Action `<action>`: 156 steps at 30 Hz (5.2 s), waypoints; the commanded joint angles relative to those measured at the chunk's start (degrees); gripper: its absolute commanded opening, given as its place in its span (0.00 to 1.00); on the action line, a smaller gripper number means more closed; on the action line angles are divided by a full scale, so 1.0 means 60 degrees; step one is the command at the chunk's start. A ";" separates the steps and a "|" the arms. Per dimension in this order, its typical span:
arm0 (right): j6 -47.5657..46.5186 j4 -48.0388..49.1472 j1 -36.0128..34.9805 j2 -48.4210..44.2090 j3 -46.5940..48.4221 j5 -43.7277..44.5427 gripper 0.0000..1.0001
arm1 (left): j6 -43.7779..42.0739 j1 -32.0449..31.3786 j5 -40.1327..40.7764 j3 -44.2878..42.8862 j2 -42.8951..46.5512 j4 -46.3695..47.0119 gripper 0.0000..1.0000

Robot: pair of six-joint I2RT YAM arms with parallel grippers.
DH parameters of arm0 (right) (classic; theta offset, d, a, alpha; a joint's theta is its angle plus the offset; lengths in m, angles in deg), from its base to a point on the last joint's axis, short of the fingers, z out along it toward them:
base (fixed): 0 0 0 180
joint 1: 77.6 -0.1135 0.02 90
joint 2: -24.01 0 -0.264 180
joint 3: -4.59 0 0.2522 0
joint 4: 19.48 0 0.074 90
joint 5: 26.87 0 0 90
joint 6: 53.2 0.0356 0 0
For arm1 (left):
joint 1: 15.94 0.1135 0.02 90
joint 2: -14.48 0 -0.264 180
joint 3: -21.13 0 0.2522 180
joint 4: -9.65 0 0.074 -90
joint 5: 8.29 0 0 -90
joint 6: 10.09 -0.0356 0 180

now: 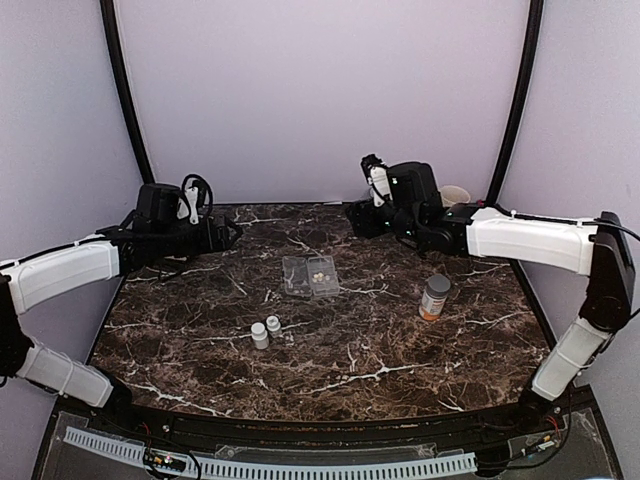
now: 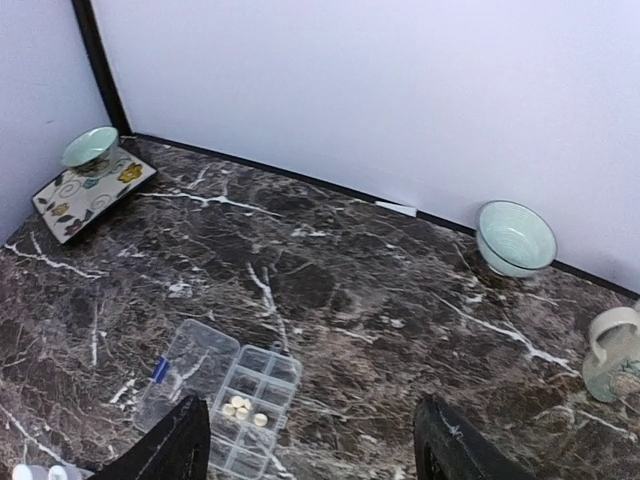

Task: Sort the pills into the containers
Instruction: Pick up the pill bottle from the center of the board.

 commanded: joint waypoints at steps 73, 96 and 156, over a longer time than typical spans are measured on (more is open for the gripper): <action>0.0703 -0.9106 -0.3587 0.7099 0.8414 -0.2835 0.47 | 0.1777 0.0691 -0.0209 0.1552 0.0926 0.0668 0.61; 0.0326 -0.9508 -0.3453 0.7886 0.9627 -0.2721 0.46 | 0.1752 0.0866 -0.0311 0.1428 0.0722 0.0712 0.61; 0.0125 -0.9695 -0.3364 0.7927 1.0192 -0.2417 0.03 | 0.1849 0.0970 -0.0795 0.1350 0.0440 0.1051 0.65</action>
